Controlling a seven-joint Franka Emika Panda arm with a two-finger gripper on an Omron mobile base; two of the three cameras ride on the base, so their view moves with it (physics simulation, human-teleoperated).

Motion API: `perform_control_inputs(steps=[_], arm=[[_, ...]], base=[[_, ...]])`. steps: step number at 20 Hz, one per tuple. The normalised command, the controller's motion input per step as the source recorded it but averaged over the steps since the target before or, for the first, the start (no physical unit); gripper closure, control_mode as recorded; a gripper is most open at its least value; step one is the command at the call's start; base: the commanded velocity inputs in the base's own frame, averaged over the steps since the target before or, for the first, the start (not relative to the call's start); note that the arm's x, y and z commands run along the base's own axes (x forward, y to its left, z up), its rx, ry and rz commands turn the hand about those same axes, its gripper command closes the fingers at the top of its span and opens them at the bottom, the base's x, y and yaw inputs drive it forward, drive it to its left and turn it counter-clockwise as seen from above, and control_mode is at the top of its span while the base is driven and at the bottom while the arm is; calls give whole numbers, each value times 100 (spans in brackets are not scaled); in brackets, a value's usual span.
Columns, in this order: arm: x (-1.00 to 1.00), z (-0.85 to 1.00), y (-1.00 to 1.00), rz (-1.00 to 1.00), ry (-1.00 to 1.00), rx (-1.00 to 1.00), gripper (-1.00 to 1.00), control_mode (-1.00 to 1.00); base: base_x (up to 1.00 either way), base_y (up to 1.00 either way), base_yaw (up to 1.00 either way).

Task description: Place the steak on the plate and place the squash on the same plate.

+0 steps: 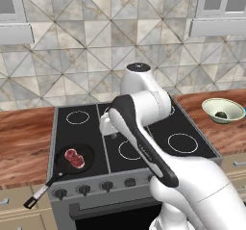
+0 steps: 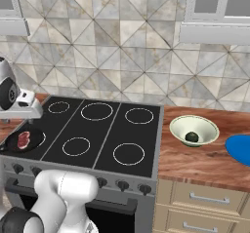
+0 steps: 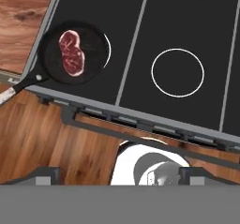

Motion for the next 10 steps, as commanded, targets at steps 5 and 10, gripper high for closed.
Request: perform_control_inputs(steps=[5, 10], arm=[[35, 0, 73, 4, 0, 7, -100, -100], [43, -28, 37, 0, 3, 0, -100, -100]], base=[[0, 0, 0], [0, 0, 0]])
